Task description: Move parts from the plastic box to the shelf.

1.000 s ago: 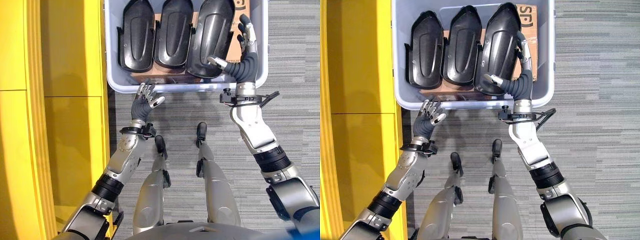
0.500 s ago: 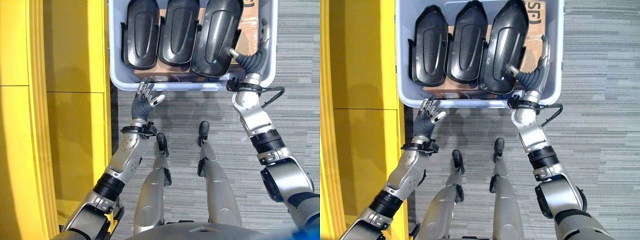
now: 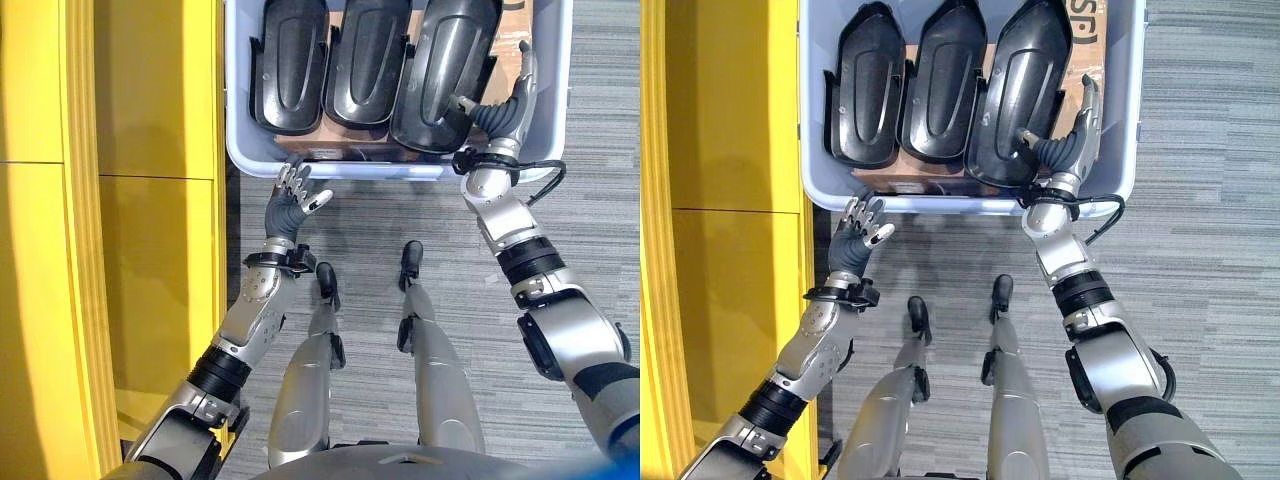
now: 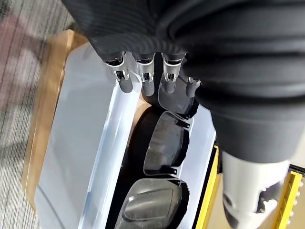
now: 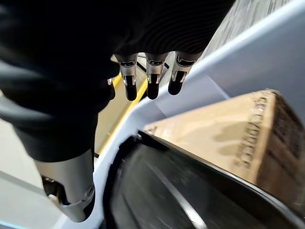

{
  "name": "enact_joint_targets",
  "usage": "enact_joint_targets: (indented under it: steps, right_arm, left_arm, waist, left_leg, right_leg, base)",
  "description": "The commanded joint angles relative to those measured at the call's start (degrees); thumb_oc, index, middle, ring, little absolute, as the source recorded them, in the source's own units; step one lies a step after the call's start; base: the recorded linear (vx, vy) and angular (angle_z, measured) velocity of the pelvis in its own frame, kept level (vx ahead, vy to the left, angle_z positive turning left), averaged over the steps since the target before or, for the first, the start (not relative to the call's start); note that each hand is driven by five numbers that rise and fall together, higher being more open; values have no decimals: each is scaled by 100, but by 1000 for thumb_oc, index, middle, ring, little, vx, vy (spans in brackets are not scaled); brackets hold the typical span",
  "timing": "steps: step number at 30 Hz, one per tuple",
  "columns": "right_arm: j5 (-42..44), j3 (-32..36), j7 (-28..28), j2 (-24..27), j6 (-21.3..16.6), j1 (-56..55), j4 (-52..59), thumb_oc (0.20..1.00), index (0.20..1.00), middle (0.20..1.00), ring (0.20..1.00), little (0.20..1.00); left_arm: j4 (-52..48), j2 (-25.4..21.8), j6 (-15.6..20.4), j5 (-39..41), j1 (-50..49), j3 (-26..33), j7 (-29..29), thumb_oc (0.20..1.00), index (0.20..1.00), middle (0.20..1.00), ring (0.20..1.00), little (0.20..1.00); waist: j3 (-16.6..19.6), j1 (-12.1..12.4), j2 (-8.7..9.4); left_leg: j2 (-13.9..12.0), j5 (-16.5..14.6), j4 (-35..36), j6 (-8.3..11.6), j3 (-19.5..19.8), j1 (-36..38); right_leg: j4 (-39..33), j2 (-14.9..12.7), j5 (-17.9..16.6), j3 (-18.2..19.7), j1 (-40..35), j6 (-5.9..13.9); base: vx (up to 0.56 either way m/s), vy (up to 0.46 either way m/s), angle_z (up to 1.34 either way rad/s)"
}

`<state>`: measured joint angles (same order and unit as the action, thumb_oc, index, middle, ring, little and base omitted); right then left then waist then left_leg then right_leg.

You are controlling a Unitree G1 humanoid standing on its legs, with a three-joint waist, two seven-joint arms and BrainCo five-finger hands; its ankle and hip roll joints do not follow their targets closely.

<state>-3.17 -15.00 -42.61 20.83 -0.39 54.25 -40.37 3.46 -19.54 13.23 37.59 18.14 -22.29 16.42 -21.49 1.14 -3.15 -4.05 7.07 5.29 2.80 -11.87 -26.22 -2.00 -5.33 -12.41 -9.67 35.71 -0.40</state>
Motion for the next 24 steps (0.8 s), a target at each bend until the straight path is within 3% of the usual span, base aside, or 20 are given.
enact_joint_targets:
  steps: [1,15,22,23,24]
  right_arm:
    - [217,-180,32,102,-172,566,-5,1000,1000,1000,1000,1000]
    - [1206,-999,903,-93,-134,1481,-3304,1000,1000,1000,1000,1000]
    - [962,-1305,1255,-123,68,1644,-3770,1000,1000,1000,1000,1000]
    - [739,-1448,1355,-125,164,1659,-3857,514,514,514,514,514]
    - [458,-1610,1518,-136,282,1674,-3944,200,200,200,200,200]
  left_arm:
    - [-405,-99,344,-42,26,-244,-78,1000,1000,1000,1000,1000]
    - [-422,-181,374,131,183,-557,-253,1000,1000,1000,1000,1000]
    - [-369,-156,364,134,292,-627,-310,1000,1000,1000,1000,1000]
    - [-371,-157,355,135,295,-635,-332,1000,1000,1000,1000,1000]
    - [-361,-145,316,129,290,-644,-375,1000,1000,1000,1000,1000]
  waist:
    - [43,73,-352]
    - [12,348,-508]
    - [5,488,-599]
    - [6,506,-606]
    - [2,521,-604]
  left_leg:
    - [-215,-535,-29,243,817,386]
    - [-151,-433,-29,257,952,286]
    - [-114,-390,-29,246,1021,220]
    - [-108,-381,-29,241,1030,207]
    - [-97,-375,-29,242,1053,200]
  right_leg:
    - [1072,-398,555,-441,468,786]
    - [1086,-475,551,-540,470,776]
    - [1179,-518,578,-565,556,776]
    - [1196,-521,580,-561,576,773]
    - [1199,-521,580,-568,579,772]
  base:
    - [0,0,0]
    - [1,2,4]
    - [1,3,7]
    - [-2,-1,4]
    - [-1,7,3]
